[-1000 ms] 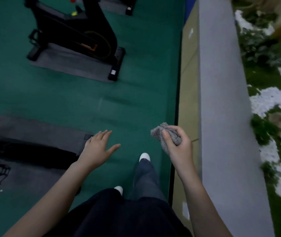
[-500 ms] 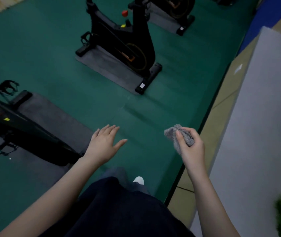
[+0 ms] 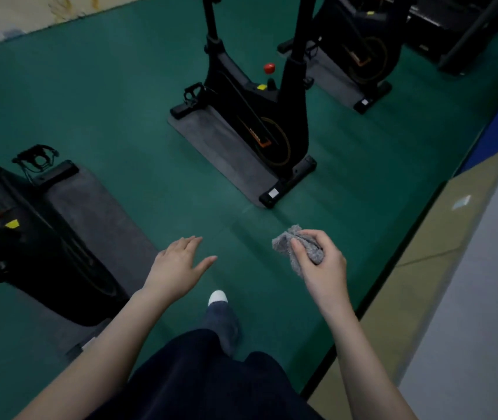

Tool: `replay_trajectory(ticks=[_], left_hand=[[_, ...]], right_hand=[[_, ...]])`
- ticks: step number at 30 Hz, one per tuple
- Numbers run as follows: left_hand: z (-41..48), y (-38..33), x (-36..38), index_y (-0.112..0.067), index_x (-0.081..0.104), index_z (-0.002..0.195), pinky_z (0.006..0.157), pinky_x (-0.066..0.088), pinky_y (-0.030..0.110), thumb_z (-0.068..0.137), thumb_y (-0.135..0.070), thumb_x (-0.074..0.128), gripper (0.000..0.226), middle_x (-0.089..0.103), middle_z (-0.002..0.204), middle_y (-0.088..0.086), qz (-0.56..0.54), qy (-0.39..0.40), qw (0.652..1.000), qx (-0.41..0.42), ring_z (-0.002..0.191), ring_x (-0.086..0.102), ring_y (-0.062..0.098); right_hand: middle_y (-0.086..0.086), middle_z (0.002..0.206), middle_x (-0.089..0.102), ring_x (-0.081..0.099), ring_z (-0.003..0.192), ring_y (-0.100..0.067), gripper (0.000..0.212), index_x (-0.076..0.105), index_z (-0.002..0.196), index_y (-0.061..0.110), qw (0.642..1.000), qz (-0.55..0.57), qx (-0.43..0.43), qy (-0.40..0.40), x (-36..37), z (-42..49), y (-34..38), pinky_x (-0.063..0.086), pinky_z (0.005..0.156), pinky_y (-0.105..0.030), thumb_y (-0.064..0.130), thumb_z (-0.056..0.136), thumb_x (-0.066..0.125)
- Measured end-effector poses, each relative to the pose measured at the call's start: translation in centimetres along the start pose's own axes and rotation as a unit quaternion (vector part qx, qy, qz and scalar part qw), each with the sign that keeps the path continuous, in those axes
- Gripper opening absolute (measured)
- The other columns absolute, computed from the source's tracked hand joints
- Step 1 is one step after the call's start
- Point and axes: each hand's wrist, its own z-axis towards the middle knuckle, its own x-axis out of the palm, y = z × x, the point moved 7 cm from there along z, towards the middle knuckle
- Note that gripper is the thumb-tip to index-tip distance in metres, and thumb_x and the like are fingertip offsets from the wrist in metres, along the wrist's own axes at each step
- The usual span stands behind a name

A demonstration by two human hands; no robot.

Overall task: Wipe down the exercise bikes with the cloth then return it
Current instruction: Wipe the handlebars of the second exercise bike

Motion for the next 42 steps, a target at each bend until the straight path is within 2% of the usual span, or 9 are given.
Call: replay_trajectory(ticks=[4, 9, 12, 19, 26, 30, 34, 38, 42], left_hand=[[4.7, 0.6, -2.5, -0.019, 0.035, 0.145, 0.114, 0.024, 0.037, 0.093, -0.058, 0.038, 0.065, 0.038, 0.150, 0.003, -0.007, -0.016, 1.000, -0.023, 0.142, 0.026, 0.019], [7.3, 3.2, -5.3, -0.019, 0.038, 0.143, 0.112, 0.025, 0.036, 0.094, -0.058, 0.038, 0.063, 0.044, 0.146, 0.005, -0.028, -0.024, 0.996, -0.082, 0.140, 0.032, 0.020], [7.6, 5.5, -6.2, -0.019, 0.042, 0.141, 0.110, 0.029, 0.035, 0.094, -0.057, 0.039, 0.061, 0.048, 0.143, 0.004, -0.055, -0.029, 0.989, -0.131, 0.135, 0.039, 0.020], [9.2, 9.0, -7.6, -0.016, 0.048, 0.137, 0.107, 0.033, 0.034, 0.094, -0.056, 0.042, 0.059, 0.054, 0.137, 0.005, -0.108, -0.060, 0.959, -0.255, 0.128, 0.047, 0.021], [15.6, 7.5, -10.1, -0.016, 0.042, 0.141, 0.106, 0.036, 0.035, 0.095, -0.055, 0.040, 0.061, 0.050, 0.141, 0.007, -0.150, -0.075, 0.925, -0.341, 0.130, 0.045, 0.023], [20.5, 4.6, -11.3, -0.017, 0.039, 0.143, 0.109, 0.033, 0.035, 0.095, -0.056, 0.038, 0.062, 0.047, 0.144, 0.005, -0.149, -0.047, 0.927, -0.340, 0.132, 0.043, 0.022], [23.6, 3.3, -12.4, -0.018, 0.040, 0.142, 0.111, 0.030, 0.035, 0.095, -0.056, 0.037, 0.061, 0.048, 0.143, 0.006, -0.148, -0.064, 0.919, -0.360, 0.134, 0.041, 0.021], [24.7, 3.6, -13.3, -0.018, 0.040, 0.142, 0.113, 0.027, 0.035, 0.095, -0.057, 0.037, 0.061, 0.049, 0.142, 0.005, -0.147, -0.081, 0.905, -0.391, 0.134, 0.041, 0.020], [25.0, 5.7, -14.1, -0.018, 0.040, 0.142, 0.110, 0.031, 0.035, 0.095, -0.057, 0.037, 0.061, 0.046, 0.145, 0.002, -0.174, -0.096, 0.884, -0.424, 0.133, 0.043, 0.019]], right_hand=[[0.022, 0.081, 0.067, 0.061, 0.078, 0.008, 0.005, 0.065, 0.090, 0.024, 0.999, -0.015, -0.031, 0.035, 2.3, 6.0, 2.3, 0.042, 0.064, -0.003, 0.021, 0.087, 0.068], [0.014, 0.085, 0.069, 0.062, 0.078, 0.005, 0.005, 0.065, 0.091, 0.023, 0.995, -0.014, -0.030, 0.095, 6.5, 11.2, 4.0, 0.045, 0.067, -0.008, 0.021, 0.087, 0.069], [0.013, 0.084, 0.069, 0.062, 0.078, 0.007, 0.006, 0.066, 0.090, 0.022, 0.987, -0.013, -0.050, 0.154, 10.1, 14.0, 5.7, 0.042, 0.066, -0.005, 0.020, 0.087, 0.069], [0.018, 0.083, 0.067, 0.061, 0.078, 0.011, 0.010, 0.063, 0.087, 0.026, 0.944, -0.031, -0.139, 0.298, 18.4, 20.0, 9.5, 0.040, 0.068, -0.001, 0.020, 0.085, 0.071], [0.022, 0.080, 0.067, 0.060, 0.078, 0.012, 0.018, 0.061, 0.084, 0.035, 0.895, -0.027, -0.197, 0.399, 21.6, 29.1, 11.9, 0.040, 0.064, -0.001, 0.021, 0.084, 0.072], [0.022, 0.079, 0.067, 0.061, 0.077, 0.011, 0.021, 0.060, 0.081, 0.038, 0.888, -0.020, -0.202, 0.413, 22.0, 35.4, 12.6, 0.040, 0.064, -0.001, 0.020, 0.084, 0.072], [0.019, 0.083, 0.069, 0.062, 0.082, 0.008, 0.009, 0.065, 0.086, 0.030, 0.886, -0.027, -0.193, 0.421, 23.1, 40.4, 12.5, 0.043, 0.068, -0.004, 0.023, 0.085, 0.070], [0.018, 0.083, 0.069, 0.062, 0.081, 0.009, 0.006, 0.066, 0.088, 0.026, 0.873, -0.032, -0.204, 0.442, 25.2, 43.0, 13.2, 0.042, 0.068, -0.003, 0.023, 0.085, 0.071], [0.017, 0.082, 0.069, 0.061, 0.079, 0.009, 0.005, 0.067, 0.087, 0.023, 0.849, -0.046, -0.221, 0.478, 29.1, 44.1, 14.5, 0.041, 0.065, -0.003, 0.022, 0.085, 0.071]])
